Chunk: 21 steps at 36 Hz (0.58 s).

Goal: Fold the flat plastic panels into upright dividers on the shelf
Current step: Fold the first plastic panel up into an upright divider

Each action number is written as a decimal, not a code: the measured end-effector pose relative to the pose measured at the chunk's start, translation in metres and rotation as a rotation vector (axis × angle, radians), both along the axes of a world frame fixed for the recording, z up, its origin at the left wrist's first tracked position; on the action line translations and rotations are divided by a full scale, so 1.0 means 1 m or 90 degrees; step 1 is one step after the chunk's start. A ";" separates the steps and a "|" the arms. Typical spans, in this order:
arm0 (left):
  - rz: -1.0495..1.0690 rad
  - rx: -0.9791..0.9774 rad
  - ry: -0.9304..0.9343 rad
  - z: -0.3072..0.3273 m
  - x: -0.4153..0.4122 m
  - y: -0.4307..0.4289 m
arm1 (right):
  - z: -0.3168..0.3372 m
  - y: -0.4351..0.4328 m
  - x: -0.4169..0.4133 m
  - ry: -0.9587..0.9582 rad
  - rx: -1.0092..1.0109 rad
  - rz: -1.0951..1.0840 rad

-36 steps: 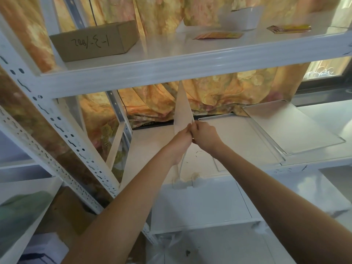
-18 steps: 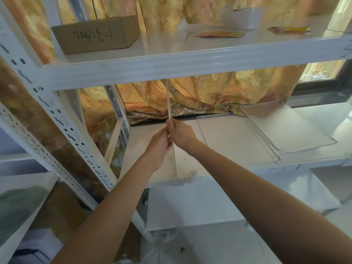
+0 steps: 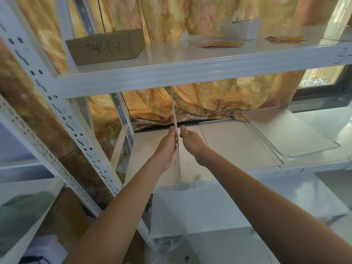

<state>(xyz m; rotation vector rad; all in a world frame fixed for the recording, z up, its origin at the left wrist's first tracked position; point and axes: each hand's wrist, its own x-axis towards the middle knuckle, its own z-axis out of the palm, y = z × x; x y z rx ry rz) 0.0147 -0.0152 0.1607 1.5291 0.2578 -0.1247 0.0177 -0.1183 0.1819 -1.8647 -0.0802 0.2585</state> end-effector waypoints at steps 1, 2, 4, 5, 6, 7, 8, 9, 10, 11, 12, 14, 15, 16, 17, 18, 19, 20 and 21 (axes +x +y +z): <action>0.002 -0.002 0.005 -0.001 0.000 0.000 | 0.000 0.001 0.000 0.005 0.011 -0.005; 0.006 -0.006 0.009 -0.002 0.000 0.000 | -0.001 0.001 -0.001 0.009 0.023 -0.008; 0.007 -0.018 0.008 -0.004 0.000 0.000 | -0.003 0.003 -0.002 0.005 0.033 -0.011; 0.005 -0.019 0.003 -0.004 -0.001 0.000 | -0.004 0.004 -0.002 -0.001 0.027 -0.013; 0.002 -0.018 0.001 -0.004 -0.001 0.000 | -0.005 0.004 -0.002 -0.004 0.020 -0.014; 0.001 -0.017 0.001 -0.005 -0.001 -0.001 | -0.005 0.004 -0.002 -0.005 0.014 -0.015; 0.000 -0.015 0.001 -0.006 -0.001 -0.001 | -0.006 0.005 -0.003 -0.006 0.009 -0.015; -0.001 -0.011 0.002 -0.008 -0.001 -0.001 | -0.007 0.004 -0.003 -0.005 0.004 -0.016; -0.004 -0.005 0.001 -0.010 0.000 -0.001 | -0.008 0.004 -0.003 -0.005 -0.002 -0.017; -0.003 -0.001 0.001 -0.011 0.000 -0.001 | -0.008 0.004 -0.004 -0.005 -0.007 -0.017; -0.001 0.002 0.002 -0.013 0.002 -0.002 | -0.009 0.004 -0.005 -0.007 -0.010 -0.019; 0.000 0.003 0.007 -0.015 0.003 -0.002 | -0.008 0.004 -0.006 -0.009 -0.013 -0.024; 0.002 0.000 0.007 -0.015 0.003 -0.001 | -0.008 0.004 -0.007 -0.011 -0.015 -0.025; 0.004 0.000 0.011 -0.016 0.003 -0.001 | -0.008 0.004 -0.008 -0.011 -0.016 -0.027; 0.006 -0.004 0.012 -0.016 0.002 -0.001 | -0.007 0.004 -0.008 -0.009 -0.018 -0.027; 0.006 -0.006 0.013 -0.016 0.001 0.000 | -0.007 0.004 -0.009 -0.007 -0.021 -0.027; 0.008 -0.009 0.012 -0.017 0.002 0.000 | -0.006 0.005 -0.009 -0.007 -0.025 -0.027; 0.009 -0.010 0.015 -0.019 0.003 0.001 | -0.006 0.006 -0.010 -0.005 -0.029 -0.027; 0.011 -0.014 0.019 -0.021 0.002 0.001 | -0.007 0.006 -0.011 -0.004 -0.035 -0.029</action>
